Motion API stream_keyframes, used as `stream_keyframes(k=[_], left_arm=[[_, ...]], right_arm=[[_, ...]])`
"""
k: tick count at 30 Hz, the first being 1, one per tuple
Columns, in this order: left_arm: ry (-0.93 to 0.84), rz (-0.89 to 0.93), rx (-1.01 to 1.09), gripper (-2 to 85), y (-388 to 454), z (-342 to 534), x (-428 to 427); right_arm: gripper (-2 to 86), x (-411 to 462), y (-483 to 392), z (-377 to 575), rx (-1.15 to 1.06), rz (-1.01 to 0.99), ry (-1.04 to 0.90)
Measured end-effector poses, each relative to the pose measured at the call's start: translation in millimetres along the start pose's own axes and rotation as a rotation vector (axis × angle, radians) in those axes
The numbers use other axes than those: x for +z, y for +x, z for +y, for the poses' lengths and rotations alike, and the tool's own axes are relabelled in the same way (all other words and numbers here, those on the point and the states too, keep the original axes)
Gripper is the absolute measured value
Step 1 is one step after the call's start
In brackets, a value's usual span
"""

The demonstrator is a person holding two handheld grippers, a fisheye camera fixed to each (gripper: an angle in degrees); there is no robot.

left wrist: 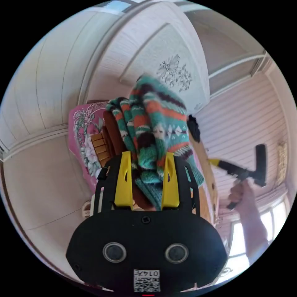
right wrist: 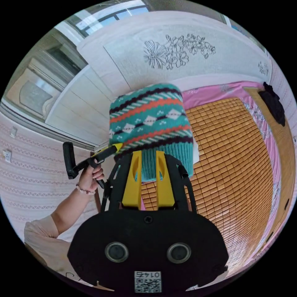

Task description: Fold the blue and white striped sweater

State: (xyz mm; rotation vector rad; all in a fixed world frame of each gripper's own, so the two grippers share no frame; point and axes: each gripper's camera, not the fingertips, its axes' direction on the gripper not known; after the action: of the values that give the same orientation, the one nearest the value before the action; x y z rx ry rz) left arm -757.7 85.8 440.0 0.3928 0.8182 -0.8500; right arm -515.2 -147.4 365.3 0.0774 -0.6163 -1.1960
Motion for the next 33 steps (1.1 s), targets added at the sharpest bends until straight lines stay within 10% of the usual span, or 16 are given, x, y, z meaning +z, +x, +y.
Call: stream_keyframes(k=[14,25,33], left_arm=[[0.075,0.033,0.525,5.1,47,192,-67],[0.102,0.428,1.265,4.3,211,477,-75],[-0.055,0.673,1.556,8.3,302,644,-37]], right_arm=[[-0.7,-67,-101,211,-0.271,0.413,0.286],[3.0,-182,-195,533,0.119,1.018,0.678],[5.1,-229,-199,708,0.466,1.093,0.708]])
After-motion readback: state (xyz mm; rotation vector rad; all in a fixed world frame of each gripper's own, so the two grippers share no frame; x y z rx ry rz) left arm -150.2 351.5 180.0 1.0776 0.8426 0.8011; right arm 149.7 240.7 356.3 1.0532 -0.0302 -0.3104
